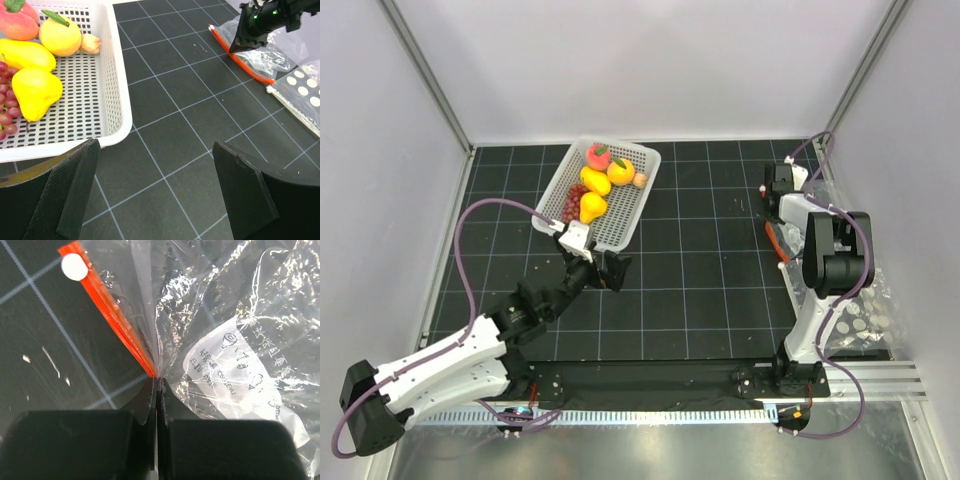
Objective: Place the food in the zip-top bag and seal the zipper
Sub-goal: Pick up the zipper food storage bag at the center of the board.
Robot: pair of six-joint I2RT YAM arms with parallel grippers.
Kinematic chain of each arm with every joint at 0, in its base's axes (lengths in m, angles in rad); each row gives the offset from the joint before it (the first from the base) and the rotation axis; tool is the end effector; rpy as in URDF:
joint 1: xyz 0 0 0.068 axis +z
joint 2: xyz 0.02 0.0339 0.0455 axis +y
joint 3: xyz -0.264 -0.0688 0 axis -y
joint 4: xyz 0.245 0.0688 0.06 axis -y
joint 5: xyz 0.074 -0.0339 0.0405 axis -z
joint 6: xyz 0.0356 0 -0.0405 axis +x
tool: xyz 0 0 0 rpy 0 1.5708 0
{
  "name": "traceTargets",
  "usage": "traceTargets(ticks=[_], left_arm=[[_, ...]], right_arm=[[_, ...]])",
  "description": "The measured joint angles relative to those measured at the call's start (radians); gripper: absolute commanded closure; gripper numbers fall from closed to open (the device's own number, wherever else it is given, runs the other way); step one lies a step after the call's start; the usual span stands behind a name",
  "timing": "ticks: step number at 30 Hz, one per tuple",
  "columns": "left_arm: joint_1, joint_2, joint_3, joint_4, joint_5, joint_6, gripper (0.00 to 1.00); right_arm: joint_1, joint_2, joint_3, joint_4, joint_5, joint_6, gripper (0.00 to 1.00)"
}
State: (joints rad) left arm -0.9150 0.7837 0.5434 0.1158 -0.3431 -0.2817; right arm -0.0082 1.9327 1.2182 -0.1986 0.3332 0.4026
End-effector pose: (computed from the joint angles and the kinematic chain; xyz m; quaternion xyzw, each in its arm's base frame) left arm 0.1265 -0.1448 0.2865 0.1227 0.7372 -0.2615 0.6108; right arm 0.4036 -0.0150 0.1600 0.2428 0.9028 -0.0915 0.3431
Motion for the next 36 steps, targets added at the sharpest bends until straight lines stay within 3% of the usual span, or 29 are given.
traceTargets(ticks=[5, 12, 16, 24, 36], left_arm=[[0.0, 0.032, 0.021, -0.002, 0.0, -0.002, 0.0], [0.0, 0.076, 0.03, -0.002, -0.003, -0.005, 0.0], [0.0, 0.109, 0.03, -0.001, -0.006, -0.01, 0.0], [0.001, 0.187, 0.031, 0.028, 0.021, -0.037, 0.0], [0.001, 0.195, 0.011, 0.159, 0.161, -0.053, 0.02]], right_arm=[[0.065, -0.109, -0.063, -0.005, 0.035, 0.0, 0.99], [0.315, -0.353, -0.099, 0.014, 0.03, 0.024, 0.99], [0.388, -0.507, -0.158, 0.044, -0.032, 0.073, 0.99], [0.478, -0.853, -0.481, 0.218, -0.262, 0.206, 0.99], [0.6, -0.899, -0.564, 0.441, -0.518, 0.285, 0.99]])
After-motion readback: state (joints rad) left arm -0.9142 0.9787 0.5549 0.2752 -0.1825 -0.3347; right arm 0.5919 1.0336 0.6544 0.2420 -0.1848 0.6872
